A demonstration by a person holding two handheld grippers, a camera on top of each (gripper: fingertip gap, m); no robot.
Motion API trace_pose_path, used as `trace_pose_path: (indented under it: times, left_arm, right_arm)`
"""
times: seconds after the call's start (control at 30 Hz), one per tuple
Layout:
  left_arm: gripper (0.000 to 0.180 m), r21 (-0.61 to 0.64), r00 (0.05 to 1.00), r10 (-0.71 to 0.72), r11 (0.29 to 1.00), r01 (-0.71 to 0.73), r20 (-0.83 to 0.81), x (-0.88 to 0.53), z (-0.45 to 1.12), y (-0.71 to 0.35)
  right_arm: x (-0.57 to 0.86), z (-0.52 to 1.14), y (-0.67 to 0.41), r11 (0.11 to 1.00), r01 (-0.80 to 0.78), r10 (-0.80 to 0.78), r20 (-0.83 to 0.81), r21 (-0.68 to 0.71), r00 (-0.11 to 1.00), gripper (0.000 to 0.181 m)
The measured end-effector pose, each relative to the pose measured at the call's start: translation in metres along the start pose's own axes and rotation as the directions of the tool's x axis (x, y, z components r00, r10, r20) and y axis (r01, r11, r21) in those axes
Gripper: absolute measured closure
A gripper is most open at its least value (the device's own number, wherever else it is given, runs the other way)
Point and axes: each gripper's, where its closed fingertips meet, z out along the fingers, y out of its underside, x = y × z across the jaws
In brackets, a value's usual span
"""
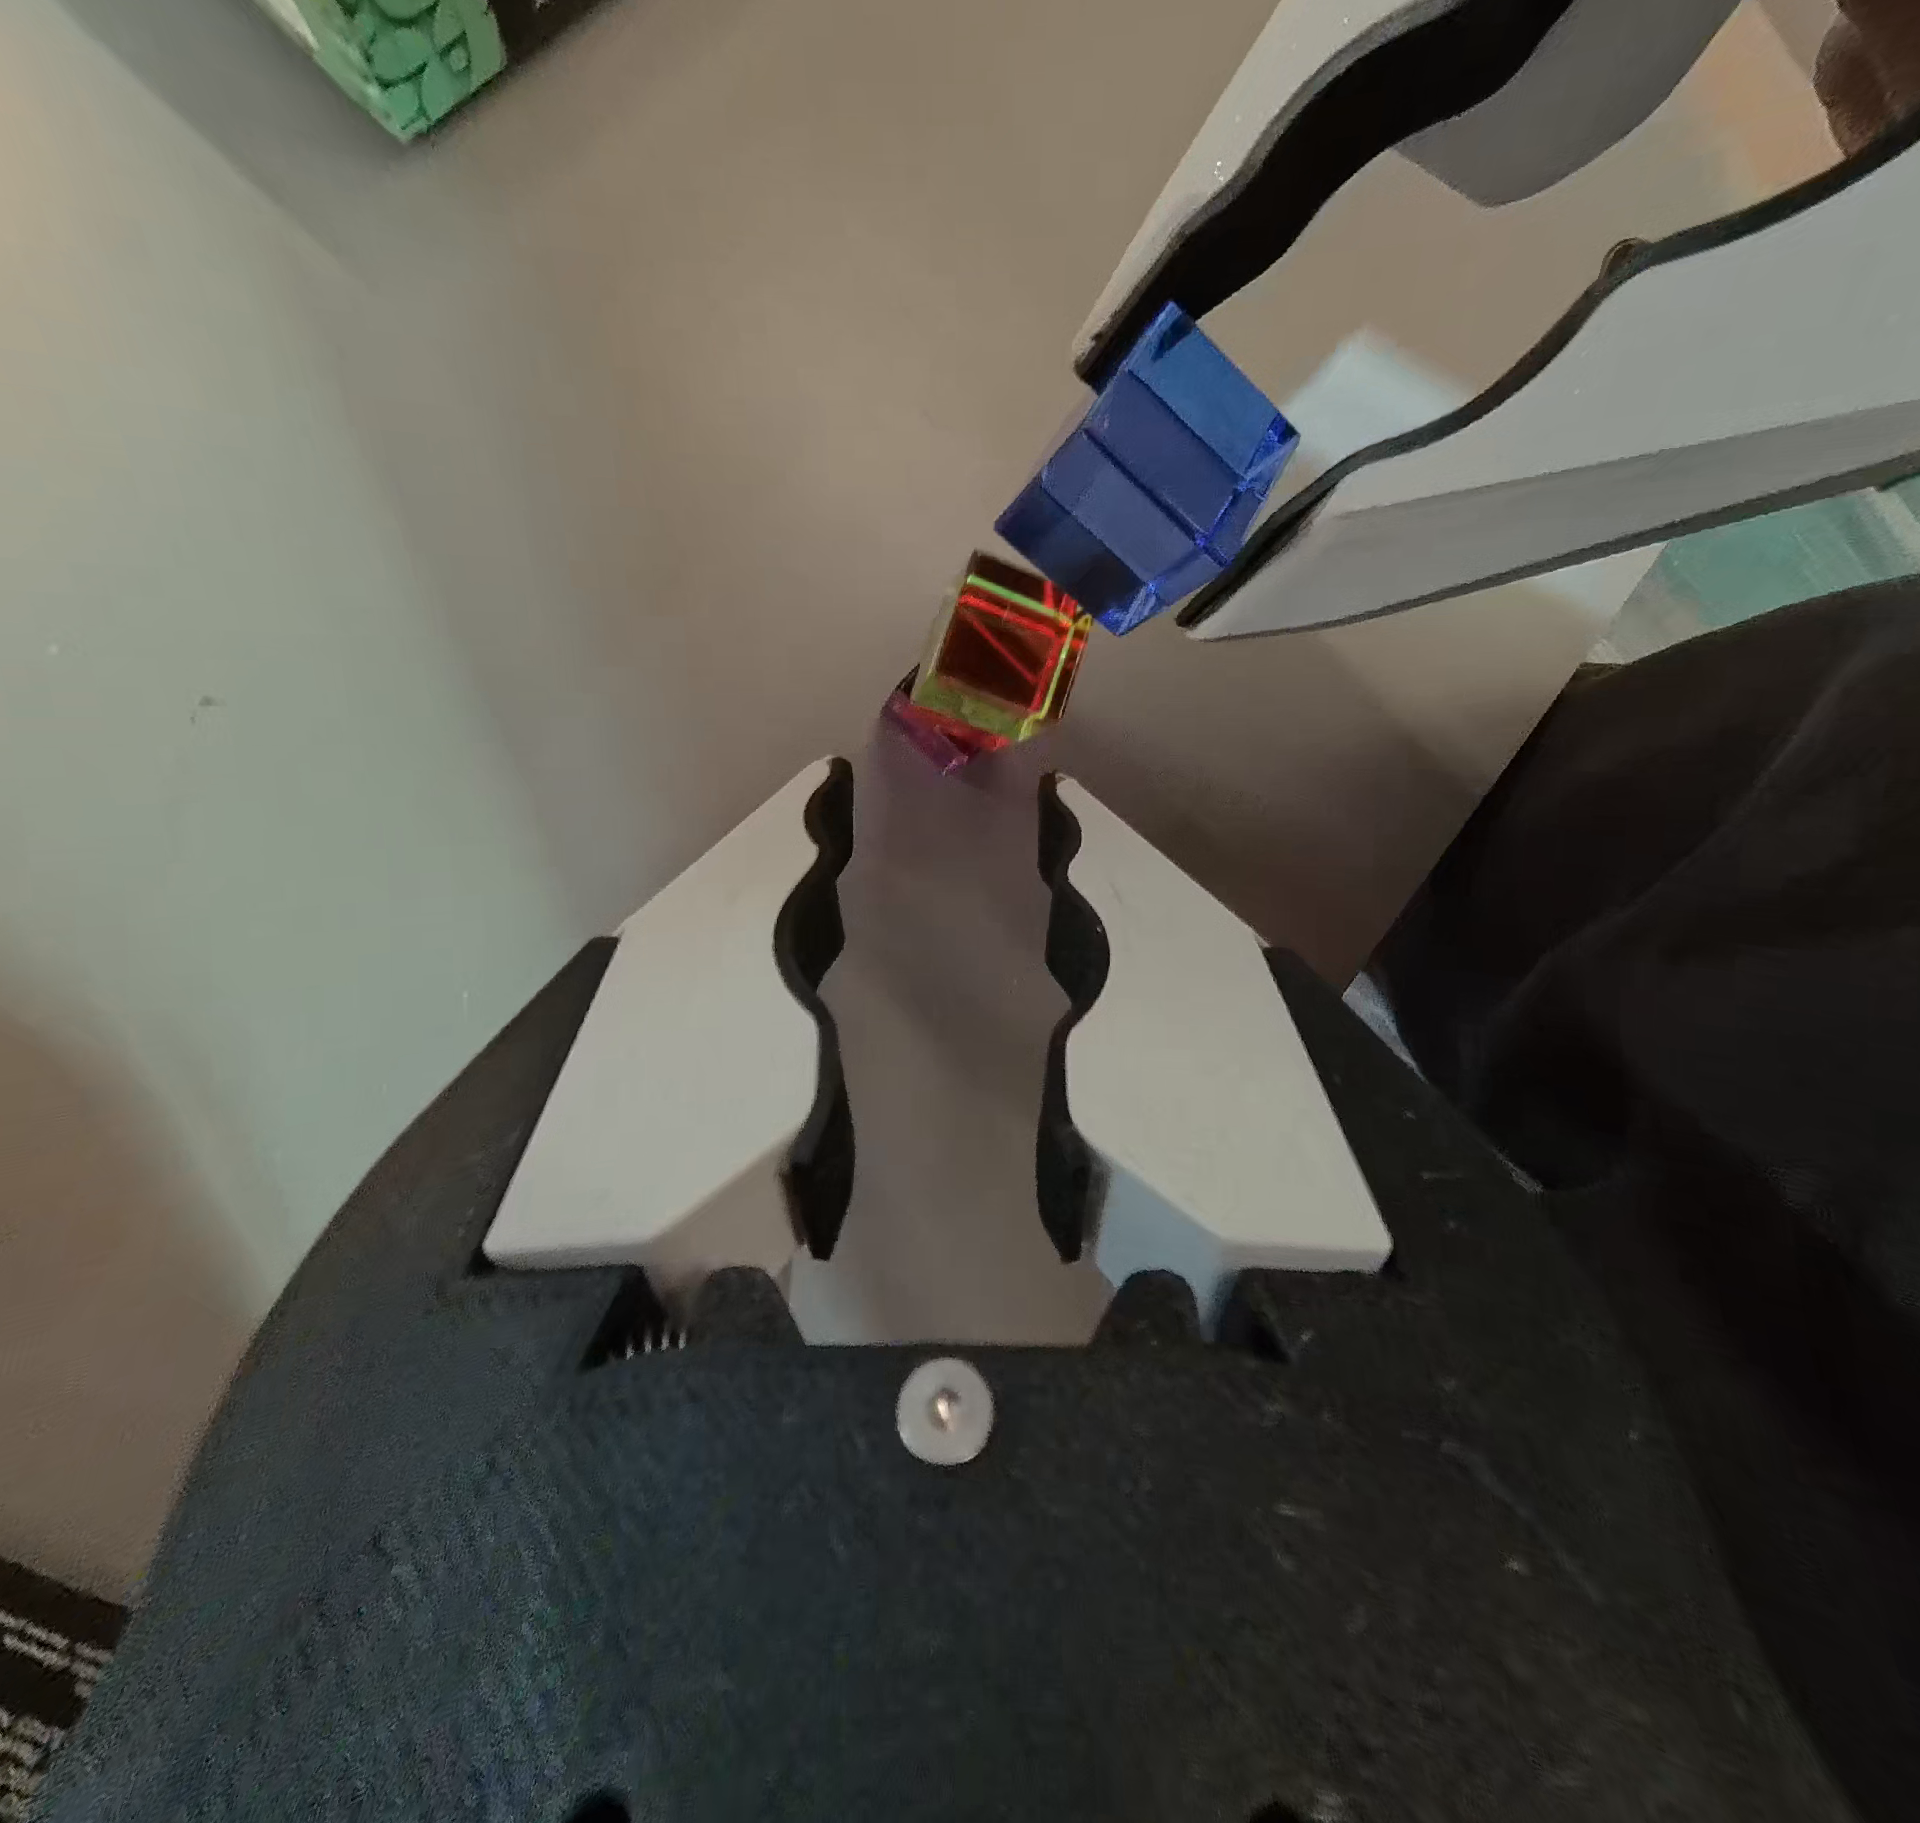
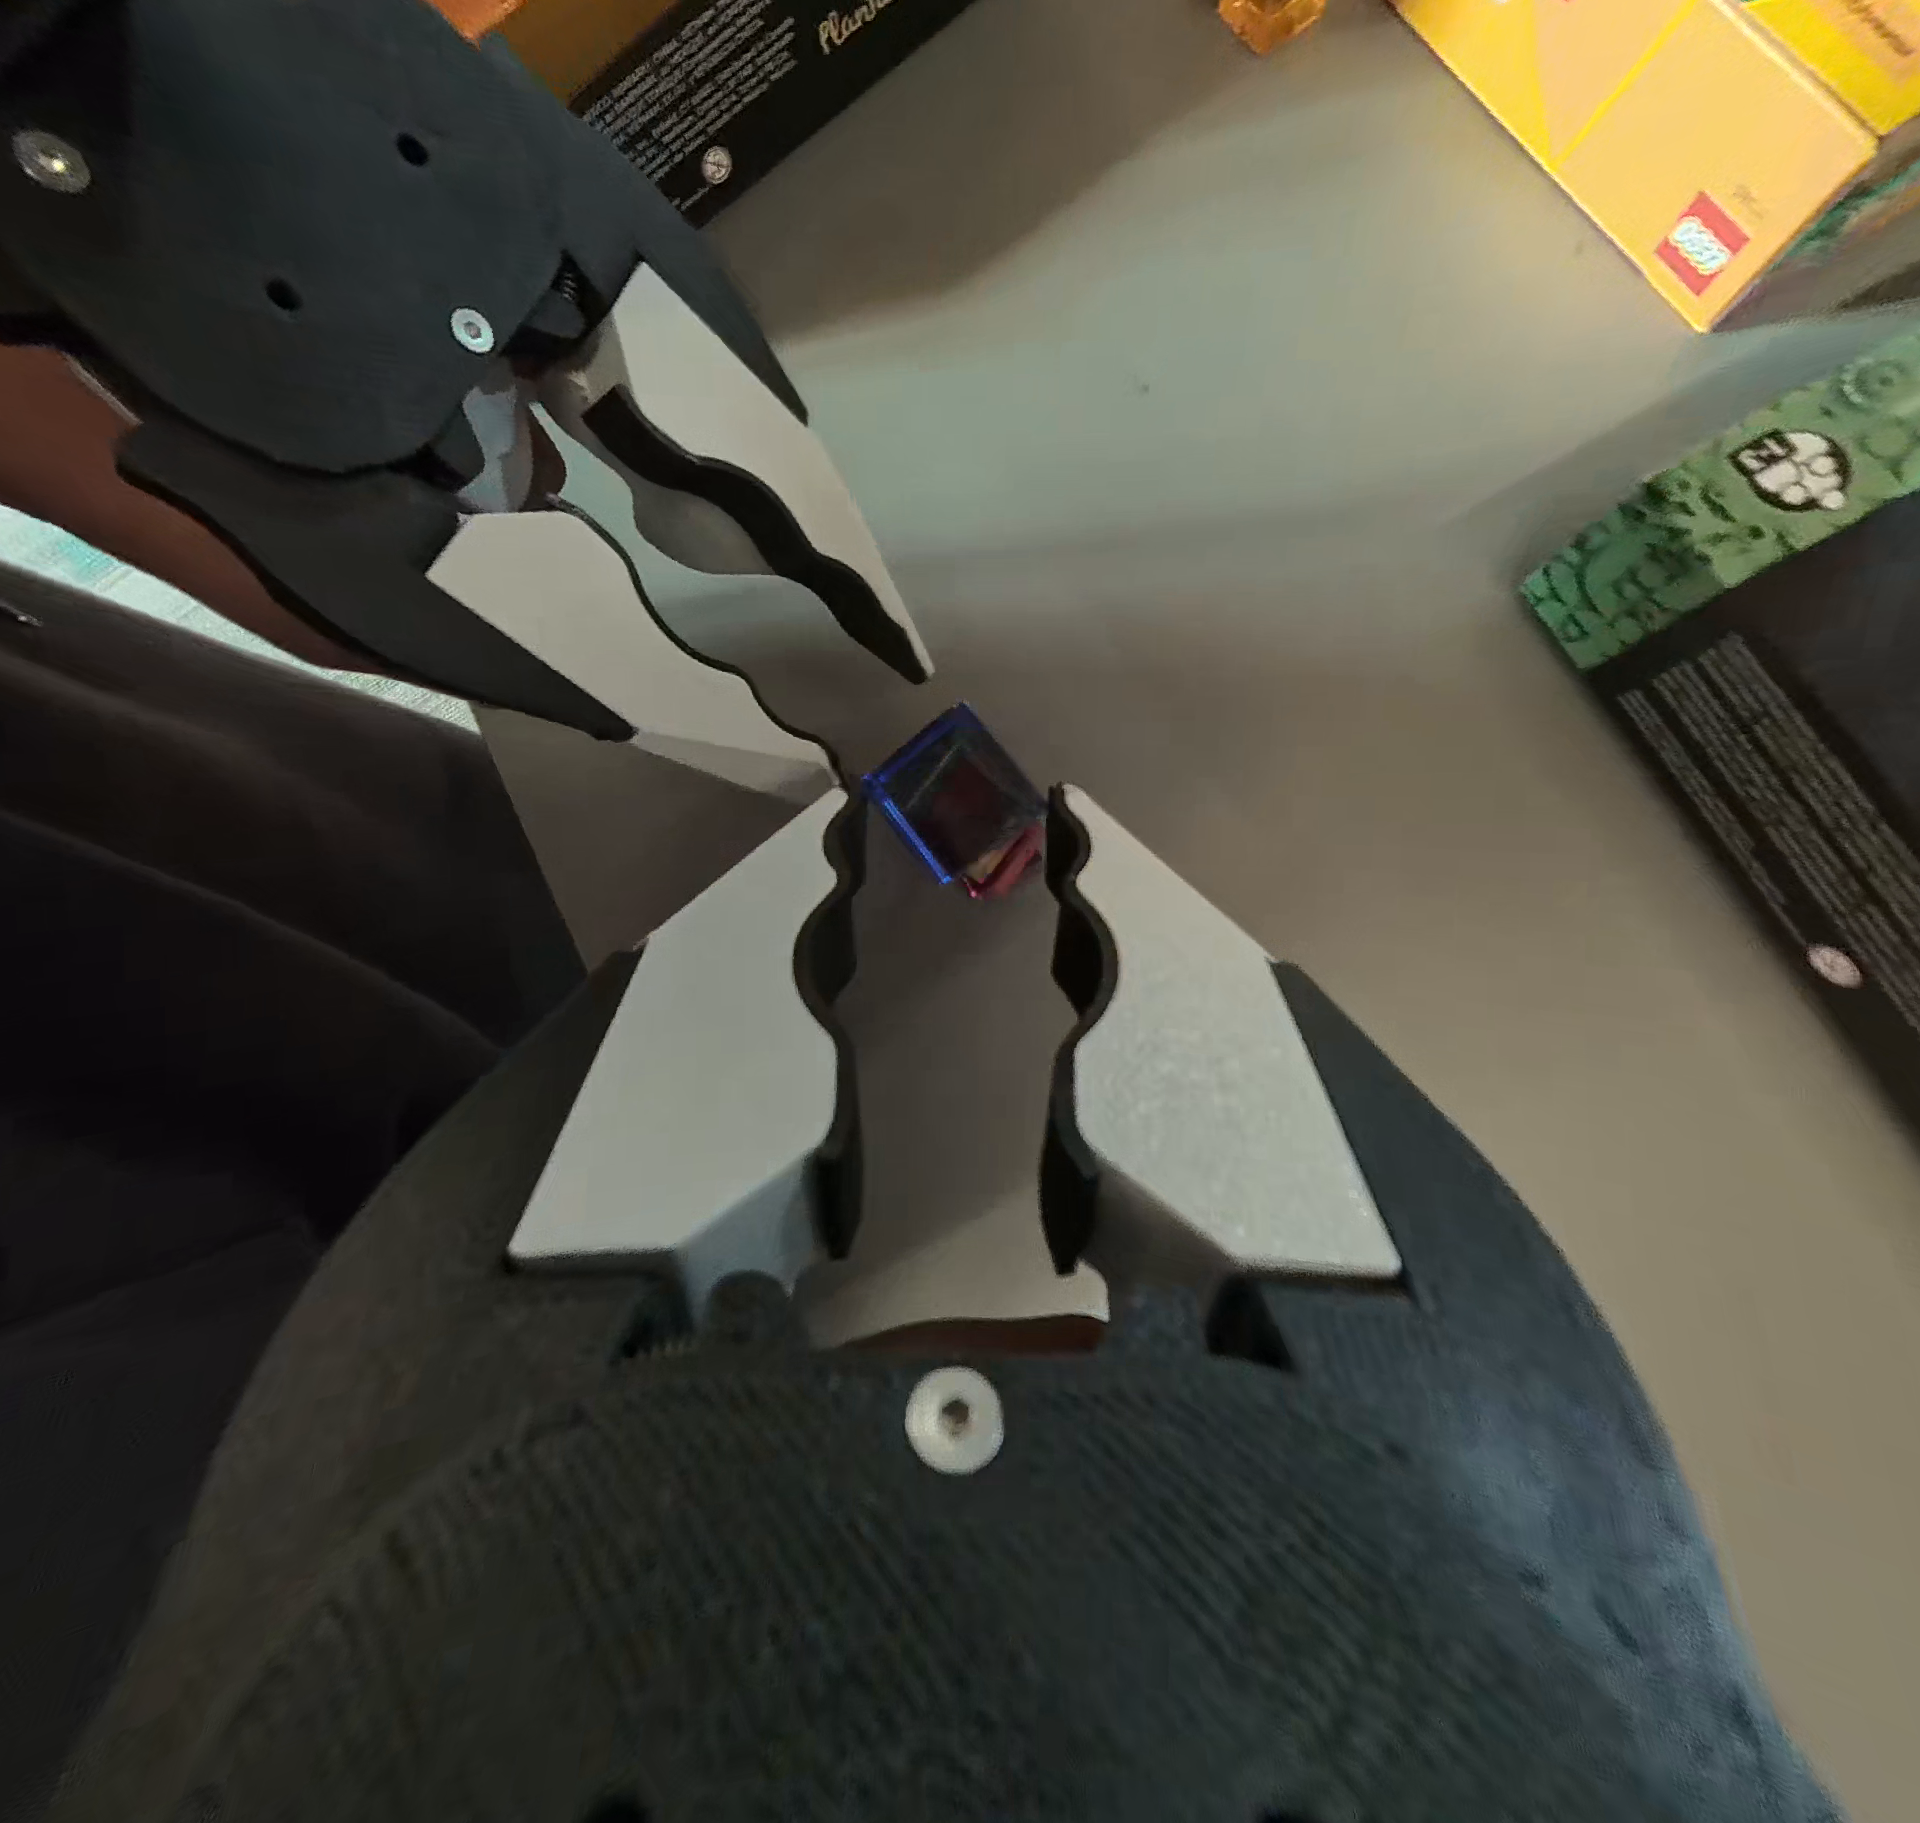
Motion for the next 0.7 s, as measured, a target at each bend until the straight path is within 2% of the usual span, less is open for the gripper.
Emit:
trace_pose_path:
  times: [0.33, 0.47, 0.7]
  left_arm:
    - [0.144, -0.001, 0.996, -0.083, 0.997, 0.083, 0.038, -0.017, -0.011, 0.017]
    - [0.137, 0.014, 0.991, -0.119, 0.993, 0.118, 0.065, -0.032, -0.014, 0.016]
    - [0.136, 0.035, 0.975, -0.166, 0.986, 0.162, 0.149, -0.065, -0.013, 0.01]
  right_arm:
    - [-0.006, 0.017, 0.01, 0.997, 0.013, -0.01, 0.046, -0.071, 0.999, 0.147]
    - [-0.003, 0.012, 0.01, 0.998, -0.017, 0.018, 0.022, -0.063, 1.0, 0.13]
    - [-0.004, -0.003, 0.021, 0.993, -0.093, 0.092, -0.012, -0.067, 0.996, 0.128]
